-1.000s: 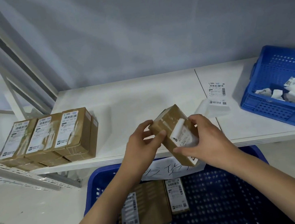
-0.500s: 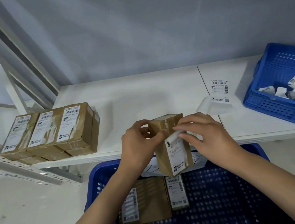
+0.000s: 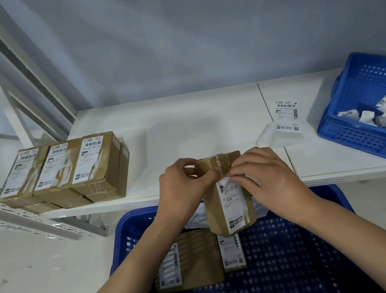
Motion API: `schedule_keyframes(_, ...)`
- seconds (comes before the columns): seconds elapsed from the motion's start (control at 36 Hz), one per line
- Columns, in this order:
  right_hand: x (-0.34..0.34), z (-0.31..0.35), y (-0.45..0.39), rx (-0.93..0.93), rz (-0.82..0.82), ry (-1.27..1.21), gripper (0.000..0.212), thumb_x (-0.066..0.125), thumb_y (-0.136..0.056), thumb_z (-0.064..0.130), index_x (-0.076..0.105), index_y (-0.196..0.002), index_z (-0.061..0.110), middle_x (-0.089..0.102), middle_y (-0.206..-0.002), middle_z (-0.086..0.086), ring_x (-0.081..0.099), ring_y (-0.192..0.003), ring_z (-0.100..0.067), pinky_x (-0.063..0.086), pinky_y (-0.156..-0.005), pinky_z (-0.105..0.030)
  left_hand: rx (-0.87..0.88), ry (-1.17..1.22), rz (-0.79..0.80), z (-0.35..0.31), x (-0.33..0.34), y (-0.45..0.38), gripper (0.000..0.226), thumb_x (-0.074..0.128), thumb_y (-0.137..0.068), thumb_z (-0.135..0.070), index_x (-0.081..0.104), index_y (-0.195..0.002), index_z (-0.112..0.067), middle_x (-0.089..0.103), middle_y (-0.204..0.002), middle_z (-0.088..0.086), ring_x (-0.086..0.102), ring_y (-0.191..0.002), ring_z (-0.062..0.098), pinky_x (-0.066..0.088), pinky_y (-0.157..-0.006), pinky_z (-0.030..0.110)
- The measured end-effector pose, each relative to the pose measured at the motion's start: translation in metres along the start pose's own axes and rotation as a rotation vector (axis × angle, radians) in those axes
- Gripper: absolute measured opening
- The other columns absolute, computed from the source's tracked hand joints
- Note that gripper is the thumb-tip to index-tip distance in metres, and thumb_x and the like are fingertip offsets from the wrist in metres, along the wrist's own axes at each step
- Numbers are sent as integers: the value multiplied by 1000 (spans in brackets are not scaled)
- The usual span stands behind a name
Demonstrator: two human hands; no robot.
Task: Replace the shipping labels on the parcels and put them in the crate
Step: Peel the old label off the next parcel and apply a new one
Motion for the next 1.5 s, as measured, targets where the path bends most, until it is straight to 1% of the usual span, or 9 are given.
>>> schedule_keyframes(0.17, 3, 2, 0, 26, 31, 3, 18, 60, -94, 25, 75, -93, 16, 67, -93, 8, 54, -93, -7, 36, -91, -22, -29, -10, -16, 5, 0, -2, 46, 80, -83, -40, 66, -120, -15, 63, -94, -10, 60, -78, -3, 43, -47, 3)
schedule_keyframes(0.31, 2, 5, 1, 18, 45, 17, 5, 69, -93, 14, 73, -92, 13, 67, -92, 7, 54, -92, -8, 38, -89, -27, -44, -30, -7, 5, 0, -2, 41, 79, -84, -41, 66, -115, -17, 63, -91, -13, 61, -78, -3, 43, -48, 2)
schedule_keyframes(0.42, 3, 8, 0, 29, 68, 24, 7, 66, -94, 15, 72, -93, 14, 65, -92, 7, 51, -93, -6, 37, -89, -24, -55, -35, -1, 5, -1, -2, 32, 78, -85, -39, 62, -106, -21, 60, -86, -18, 60, -79, -1, 42, -47, 3)
schedule_keyframes(0.61, 2, 12, 0, 58, 98, 30, 18, 57, -95, 24, 72, -94, 14, 65, -94, 7, 53, -93, -10, 42, -87, -28, -62, -47, -24, 1, -3, -2, 37, 75, -86, -43, 61, -109, -18, 64, -99, -6, 60, -83, 2, 44, -47, 6)
schedule_keyframes(0.83, 0, 15, 1, 54, 99, 68, 22, 52, -97, 27, 70, -95, 15, 65, -95, 6, 55, -93, -13, 42, -86, -29, -116, -36, -52, 2, -6, -2, 42, 76, -86, -42, 66, -113, -12, 72, -103, 2, 68, -91, 14, 56, -69, 24)
schedule_keyframes(0.92, 1, 15, 2, 61, 106, 60, 28, 46, -99, 31, 69, -95, 17, 64, -96, 7, 53, -94, -11, 40, -87, -26, -125, -44, -48, 2, -7, -2, 40, 76, -86, -43, 65, -110, -13, 71, -103, 2, 68, -91, 15, 57, -71, 25)
schedule_keyframes(1.06, 1, 17, 0, 71, 109, 71, 18, 53, -97, 26, 69, -94, 17, 64, -96, 8, 53, -95, -11, 42, -86, -27, -155, -6, -48, 4, -8, -4, 42, 76, -85, -42, 68, -111, -10, 72, -101, 4, 70, -92, 19, 61, -86, 41)
schedule_keyframes(1.36, 3, 19, 2, 58, 116, 31, 17, 54, -97, 22, 67, -95, 13, 61, -96, 6, 47, -96, -6, 39, -87, -22, -211, 69, -46, 6, -9, -7, 25, 76, -87, -41, 67, -85, -18, 73, -92, 1, 71, -87, 19, 61, -87, 45)
schedule_keyframes(1.5, 3, 20, 2, 62, 113, 0, 20, 51, -98, 24, 67, -97, 12, 60, -97, 6, 48, -96, -8, 40, -87, -23, -232, 105, -34, 9, -11, -9, 27, 76, -86, -41, 70, -80, -15, 75, -89, 3, 73, -87, 21, 62, -86, 47)
Point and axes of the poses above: each hand's wrist, its own y-axis away from the middle knuckle, its own x-axis out of the palm, z = x × y, the point moved 5 cm from there along -y, towards the middle knuckle
